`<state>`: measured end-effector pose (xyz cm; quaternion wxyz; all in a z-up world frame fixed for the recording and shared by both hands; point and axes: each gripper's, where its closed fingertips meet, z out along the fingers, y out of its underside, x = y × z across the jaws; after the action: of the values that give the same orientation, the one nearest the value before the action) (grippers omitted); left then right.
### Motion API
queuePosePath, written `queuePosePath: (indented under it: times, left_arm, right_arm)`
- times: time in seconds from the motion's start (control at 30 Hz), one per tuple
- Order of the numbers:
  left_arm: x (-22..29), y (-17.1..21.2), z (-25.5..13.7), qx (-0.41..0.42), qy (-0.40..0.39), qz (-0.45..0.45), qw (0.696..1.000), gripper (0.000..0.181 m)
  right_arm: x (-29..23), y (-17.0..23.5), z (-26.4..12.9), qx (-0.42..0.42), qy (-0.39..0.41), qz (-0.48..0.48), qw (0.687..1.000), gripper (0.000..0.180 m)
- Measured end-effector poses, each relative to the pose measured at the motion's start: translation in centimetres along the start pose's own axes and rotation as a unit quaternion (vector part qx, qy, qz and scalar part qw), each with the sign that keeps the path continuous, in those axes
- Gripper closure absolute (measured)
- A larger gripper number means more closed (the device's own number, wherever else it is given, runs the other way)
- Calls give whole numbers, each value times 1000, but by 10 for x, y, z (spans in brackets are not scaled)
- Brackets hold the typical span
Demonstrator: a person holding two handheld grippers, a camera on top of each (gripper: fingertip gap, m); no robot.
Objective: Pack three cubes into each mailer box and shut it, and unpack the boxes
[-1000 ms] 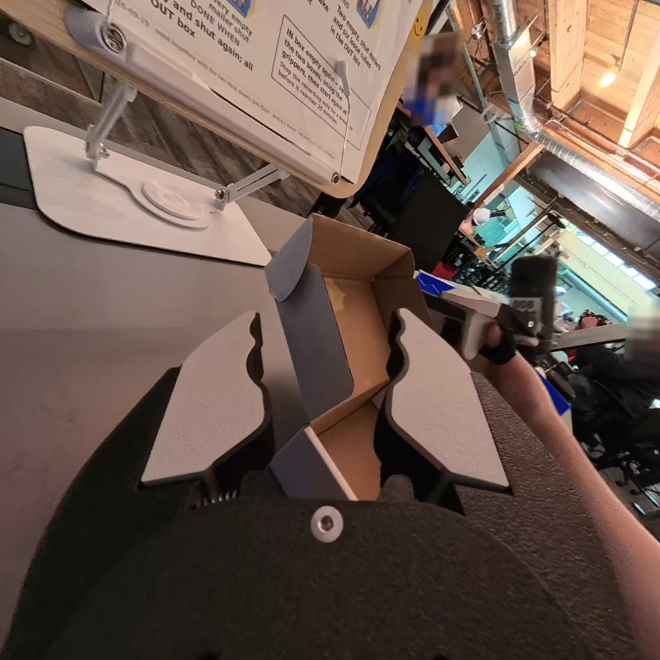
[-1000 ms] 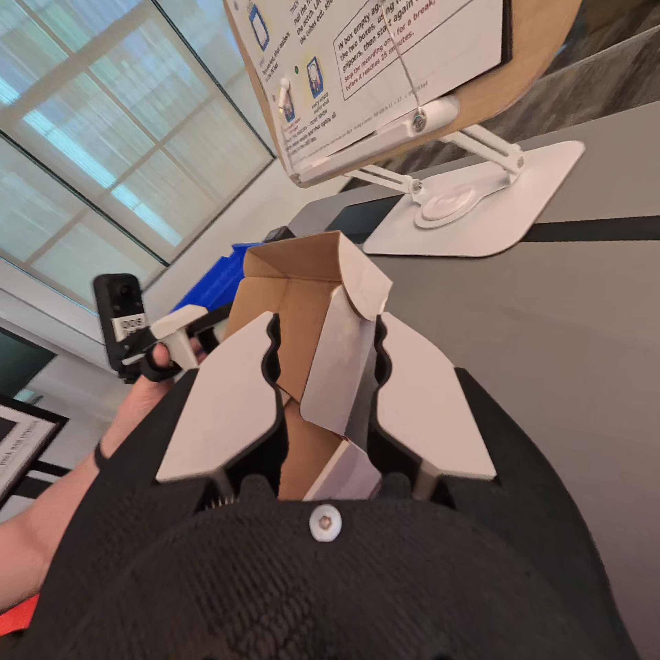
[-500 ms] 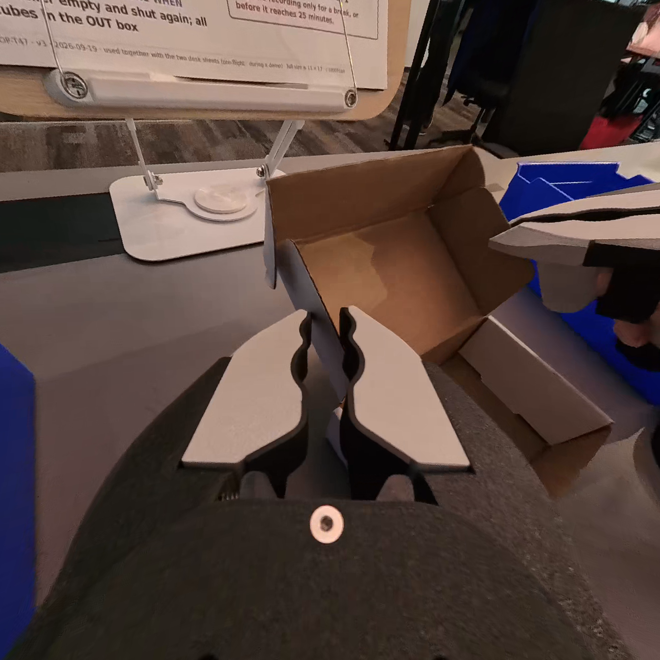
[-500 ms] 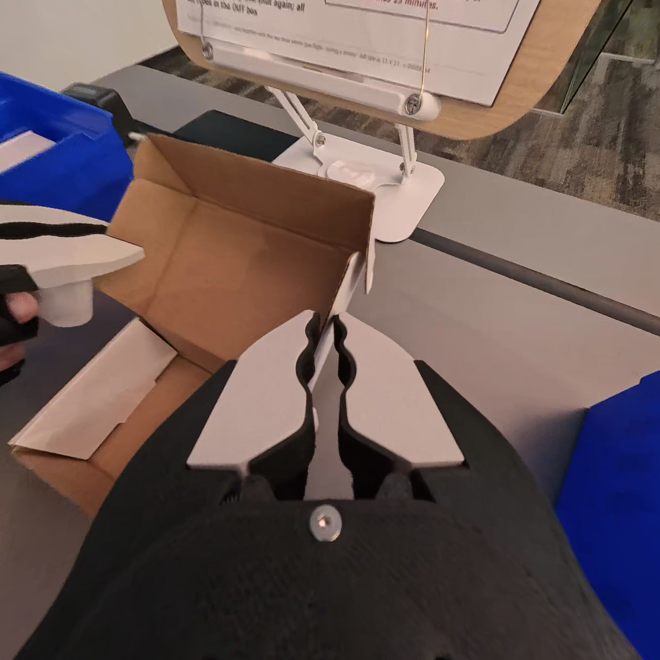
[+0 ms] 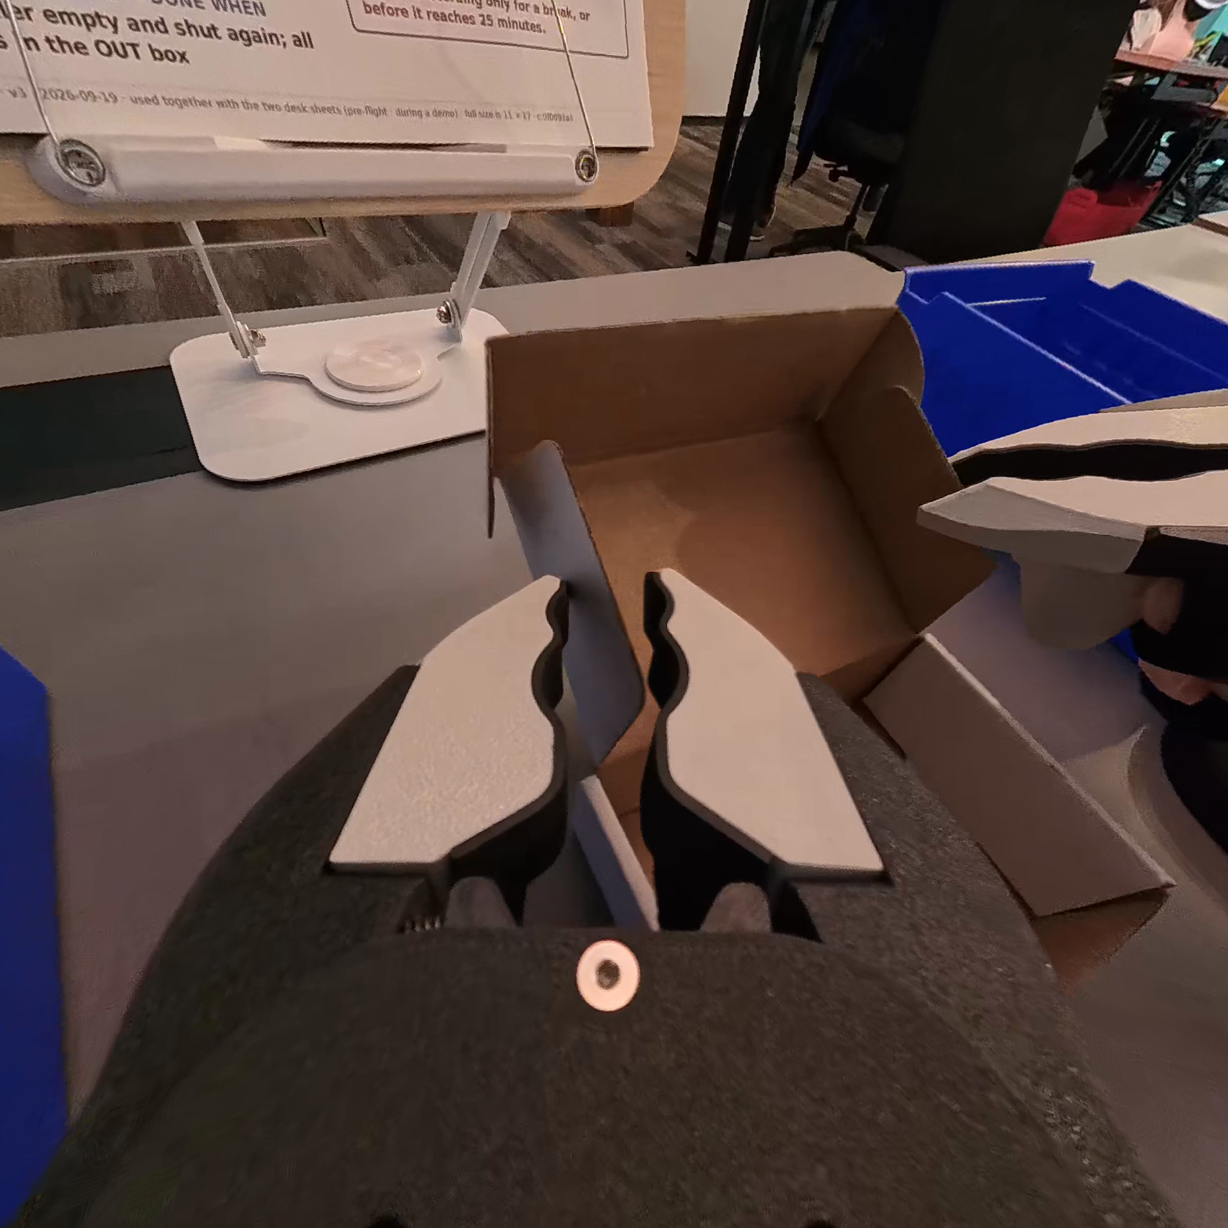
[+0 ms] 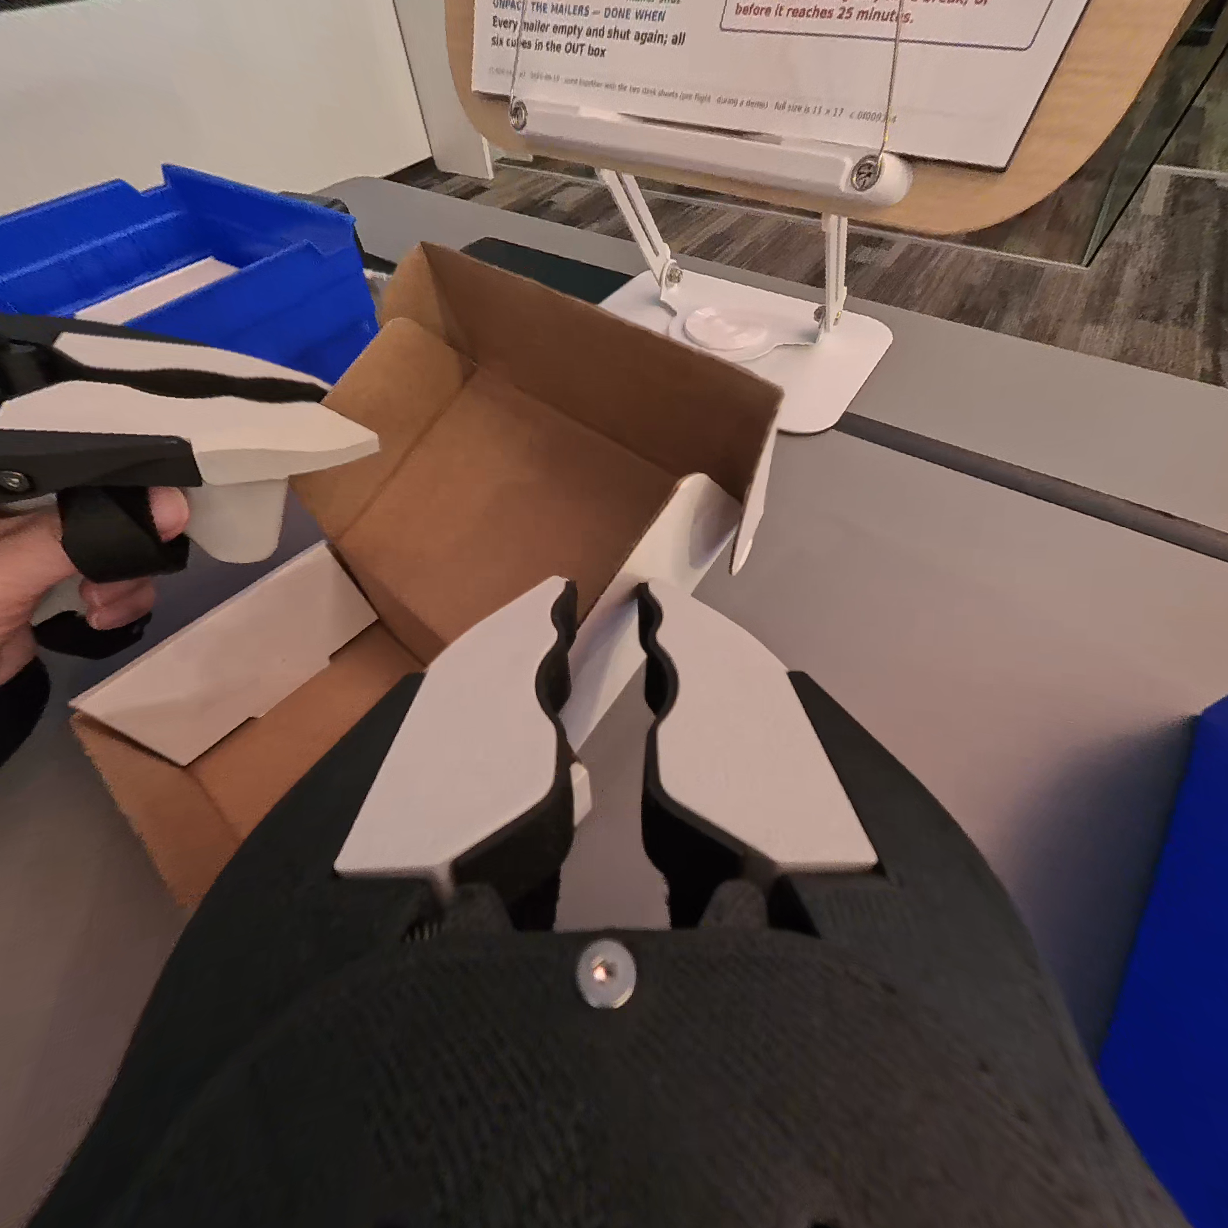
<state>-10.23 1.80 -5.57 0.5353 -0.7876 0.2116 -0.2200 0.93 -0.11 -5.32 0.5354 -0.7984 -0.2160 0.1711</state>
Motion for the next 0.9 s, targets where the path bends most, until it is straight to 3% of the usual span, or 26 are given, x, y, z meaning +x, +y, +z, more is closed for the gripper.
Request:
queuePosePath:
  times: [0.13,0.57,0.77,0.9]
  left_arm:
    - [-2,2,-6,12,-2,1,1000,167]
    - [25,16,-51,50,-15,103,993,167]
    - [23,16,-50,46,-25,133,990,165]
    - [28,21,-51,30,-1,99,995,140]
  right_arm:
    - [-5,0,-6,1,5,-13,1000,162]
    - [-43,12,-49,66,45,-152,985,162]
    - [-35,8,-43,63,52,-180,980,163]
    - [-31,9,-44,66,39,-159,984,163]
